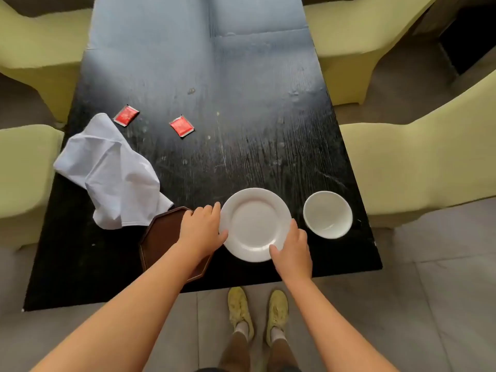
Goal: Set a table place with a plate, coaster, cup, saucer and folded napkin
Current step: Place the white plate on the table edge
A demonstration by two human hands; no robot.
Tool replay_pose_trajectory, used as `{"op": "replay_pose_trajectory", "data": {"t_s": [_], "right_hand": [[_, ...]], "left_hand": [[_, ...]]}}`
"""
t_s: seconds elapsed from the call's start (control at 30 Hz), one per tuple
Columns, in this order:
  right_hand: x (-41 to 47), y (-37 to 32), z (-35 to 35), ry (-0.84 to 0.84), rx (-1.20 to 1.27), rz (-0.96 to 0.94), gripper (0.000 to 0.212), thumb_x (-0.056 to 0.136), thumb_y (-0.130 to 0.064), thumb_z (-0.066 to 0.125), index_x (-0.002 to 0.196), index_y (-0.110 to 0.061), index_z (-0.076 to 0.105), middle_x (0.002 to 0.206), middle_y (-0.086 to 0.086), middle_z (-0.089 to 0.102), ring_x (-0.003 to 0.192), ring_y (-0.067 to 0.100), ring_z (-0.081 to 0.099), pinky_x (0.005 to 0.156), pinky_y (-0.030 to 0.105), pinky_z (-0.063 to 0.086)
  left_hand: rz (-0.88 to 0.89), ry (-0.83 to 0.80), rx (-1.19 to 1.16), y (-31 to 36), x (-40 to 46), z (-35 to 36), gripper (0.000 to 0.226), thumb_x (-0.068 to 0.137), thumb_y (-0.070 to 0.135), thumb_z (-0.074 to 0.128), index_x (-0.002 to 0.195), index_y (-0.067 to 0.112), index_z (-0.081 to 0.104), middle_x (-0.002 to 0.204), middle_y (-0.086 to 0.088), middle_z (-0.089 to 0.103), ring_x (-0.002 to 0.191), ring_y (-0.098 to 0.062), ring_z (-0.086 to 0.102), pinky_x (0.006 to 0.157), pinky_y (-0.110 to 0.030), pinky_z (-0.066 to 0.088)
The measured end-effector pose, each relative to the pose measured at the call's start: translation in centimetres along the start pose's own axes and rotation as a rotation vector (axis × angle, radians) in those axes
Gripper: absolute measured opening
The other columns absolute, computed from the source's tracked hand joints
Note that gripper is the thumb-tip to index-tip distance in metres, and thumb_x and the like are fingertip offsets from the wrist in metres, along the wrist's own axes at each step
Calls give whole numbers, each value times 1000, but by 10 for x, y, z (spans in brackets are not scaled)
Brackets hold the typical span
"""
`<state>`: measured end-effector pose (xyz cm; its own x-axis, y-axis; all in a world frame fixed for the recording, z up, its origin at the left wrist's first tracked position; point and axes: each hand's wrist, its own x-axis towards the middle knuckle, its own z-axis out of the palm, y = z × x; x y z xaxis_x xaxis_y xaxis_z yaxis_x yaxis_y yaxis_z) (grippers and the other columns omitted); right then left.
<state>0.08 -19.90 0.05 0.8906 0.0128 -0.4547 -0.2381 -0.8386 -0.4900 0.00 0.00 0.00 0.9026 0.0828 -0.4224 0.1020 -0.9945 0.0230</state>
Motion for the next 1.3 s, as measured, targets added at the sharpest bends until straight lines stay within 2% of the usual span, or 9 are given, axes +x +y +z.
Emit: {"op": "replay_pose_trajectory", "data": {"t_s": [0.27,0.43,0.57,0.67,0.73,0.8,0.87,1.0,1.3], "right_hand": [[9,-7,19,64,215,173,64,82,-13,61,138,-15,30,131,9,36,95,28,58,72,30,49],[14,-11,17,62,463,263,62,80,0,56,135,-19,34,130,7,38,90,13,49,73,25,45],[10,-12,14,79,583,205,59,78,7,52,127,-24,40,122,6,45,86,5,49,63,12,40],[8,-21,8,78,673,134,58,78,7,50,118,-34,42,115,4,48,90,23,58,75,37,56],[14,-26,-1,55,694,99,57,78,5,49,119,-34,44,111,3,51,87,26,60,77,47,57],[25,-29,-15,18,717,78,57,78,5,49,122,-32,46,107,1,53,82,24,62,67,42,59],[40,-31,-34,-33,743,50,57,79,6,50,125,-27,47,100,-5,55,73,17,63,50,25,55],[80,-32,-87,-86,694,-37,58,78,6,53,124,-29,49,98,-9,56,71,14,65,46,17,50],[197,-7,-159,-128,537,-166,58,75,12,48,125,-17,50,102,11,58,73,27,62,49,33,55]], "left_hand": [[-68,42,-130,4,13,20,50,78,45,57,117,16,47,114,-2,50,108,-23,47,86,-38,33],[-175,55,-303,8,15,24,47,74,34,64,116,16,50,119,-3,46,111,-26,39,82,-37,32],[-180,125,-561,-3,10,23,49,72,19,66,118,14,50,118,-6,52,110,-28,43,86,-41,39],[-162,170,-830,-14,6,14,51,71,7,64,118,17,47,103,3,56,98,-20,53,75,-30,43],[-216,162,-969,-19,7,4,46,75,6,63,115,24,48,93,11,57,87,-15,58,68,-25,43],[-274,171,-1106,-20,10,-9,37,82,6,58,109,30,51,93,9,62,86,-11,60,69,-28,50],[-299,186,-1243,-19,15,-22,35,86,2,52,110,28,56,92,5,66,85,-9,63,67,-31,57],[-292,176,-1409,0,32,-48,35,88,3,54,111,28,60,86,3,71,81,-11,69,56,-18,55],[-286,220,-1486,68,117,-69,32,82,1,59,101,26,64,78,4,75,75,-9,71,56,-17,54]]}}
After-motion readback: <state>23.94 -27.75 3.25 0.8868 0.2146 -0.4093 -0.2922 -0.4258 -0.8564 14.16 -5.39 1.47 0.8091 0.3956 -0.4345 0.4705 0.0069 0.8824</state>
